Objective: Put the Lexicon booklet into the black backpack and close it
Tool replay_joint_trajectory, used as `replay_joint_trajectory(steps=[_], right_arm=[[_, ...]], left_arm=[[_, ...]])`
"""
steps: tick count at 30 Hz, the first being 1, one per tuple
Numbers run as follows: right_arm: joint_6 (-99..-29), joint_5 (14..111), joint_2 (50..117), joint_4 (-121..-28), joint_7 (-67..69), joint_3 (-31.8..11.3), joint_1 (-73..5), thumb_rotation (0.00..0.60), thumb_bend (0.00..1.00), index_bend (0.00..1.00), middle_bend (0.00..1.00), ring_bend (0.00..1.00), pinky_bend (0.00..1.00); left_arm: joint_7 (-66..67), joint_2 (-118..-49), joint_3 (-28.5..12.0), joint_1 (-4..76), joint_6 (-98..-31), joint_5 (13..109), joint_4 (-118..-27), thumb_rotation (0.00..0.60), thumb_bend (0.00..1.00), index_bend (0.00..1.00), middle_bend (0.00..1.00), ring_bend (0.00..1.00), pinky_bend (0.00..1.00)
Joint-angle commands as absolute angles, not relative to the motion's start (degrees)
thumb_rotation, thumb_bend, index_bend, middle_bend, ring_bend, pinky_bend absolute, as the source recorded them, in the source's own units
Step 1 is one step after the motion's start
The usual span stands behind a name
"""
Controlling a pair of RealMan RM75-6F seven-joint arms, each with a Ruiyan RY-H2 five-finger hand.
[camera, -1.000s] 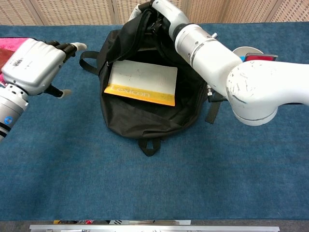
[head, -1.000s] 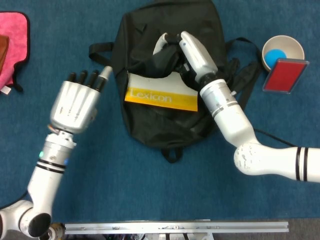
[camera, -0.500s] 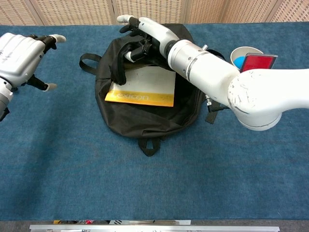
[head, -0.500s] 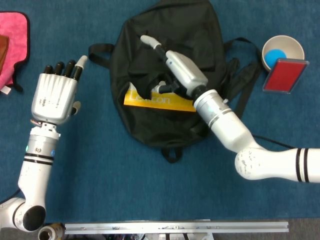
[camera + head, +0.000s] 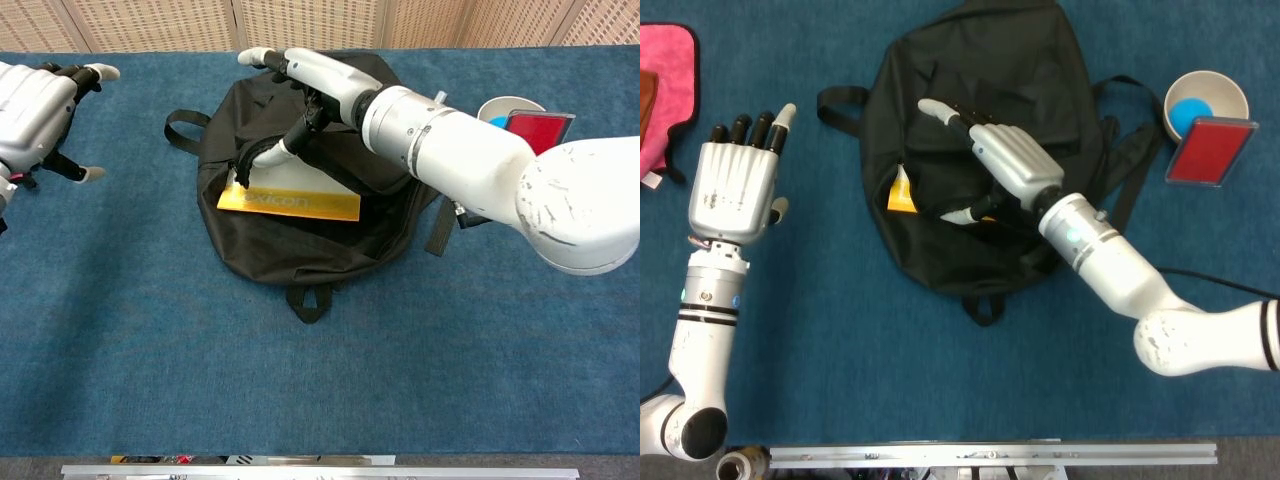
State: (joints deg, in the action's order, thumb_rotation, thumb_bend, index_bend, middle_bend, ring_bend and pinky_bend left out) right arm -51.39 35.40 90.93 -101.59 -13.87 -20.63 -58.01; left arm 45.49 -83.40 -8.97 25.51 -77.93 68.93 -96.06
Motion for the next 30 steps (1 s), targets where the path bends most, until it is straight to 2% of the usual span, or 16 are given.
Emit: replay_joint_trajectory(steps=[1, 10, 15, 18, 20, 22, 26, 30], right_arm=[[-52.0, 37.2, 89.5, -103.5, -11.8, -20.9, -56.6, 0.600, 0.00, 0.00, 0.00, 0.00, 0.00], [-51.1, 41.3, 83.0, -109.2, -7.6, -21.1, -53.5, 0.600, 0.00, 0.00, 0.00, 0.00, 0.00], [-53.2, 43.0, 80.2, -109.9, -7.9, -20.0, -51.8, 0.600, 0.00, 0.00, 0.00, 0.00, 0.00], [-58.5, 45.6, 79.7, -109.6, -10.0, -18.4, -49.9, 0.600, 0.00, 0.00, 0.06, 0.00, 0.01], [-62.6, 47.7, 79.4, -109.5, -11.3, -17.2, -48.1, 0.600, 0.01, 0.00, 0.14, 0.04, 0.06], [-65.7, 49.6, 78.7, -109.6, -12.4, -16.3, -46.5, 0.600, 0.07, 0.07, 0.22, 0.09, 0.13], [-72.0, 55.0, 76.2, -108.9, -15.8, -12.9, -42.4, 0.600, 0.22, 0.28, 0.33, 0.19, 0.28], [-75.7, 58.7, 73.0, -108.4, -16.4, -9.9, -38.2, 0.600, 0.29, 0.34, 0.40, 0.26, 0.38]], left_arm=[[45.5, -83.3, -9.1, 25.5, -78.1, 68.8, -96.1, 0.600, 0.00, 0.14, 0.25, 0.25, 0.35], [44.3, -82.4, -9.0, 25.3, -78.4, 68.4, -96.2, 0.600, 0.00, 0.14, 0.25, 0.24, 0.35], [43.1, -81.6, -9.1, 25.0, -78.9, 68.5, -96.5, 0.600, 0.00, 0.14, 0.25, 0.24, 0.35], [41.9, -80.8, -9.1, 24.6, -79.2, 68.8, -96.7, 0.600, 0.00, 0.14, 0.25, 0.24, 0.35], [40.9, -80.1, -9.0, 24.2, -79.5, 69.1, -96.8, 0.600, 0.00, 0.14, 0.25, 0.24, 0.35], [39.7, -79.6, -8.9, 23.9, -79.7, 69.3, -96.8, 0.600, 0.00, 0.14, 0.25, 0.24, 0.35], [37.0, -78.5, -8.6, 23.0, -80.0, 69.9, -96.4, 0.600, 0.00, 0.14, 0.25, 0.24, 0.34], [34.2, -77.5, -8.1, 22.1, -80.2, 70.6, -95.8, 0.600, 0.00, 0.14, 0.25, 0.24, 0.33]])
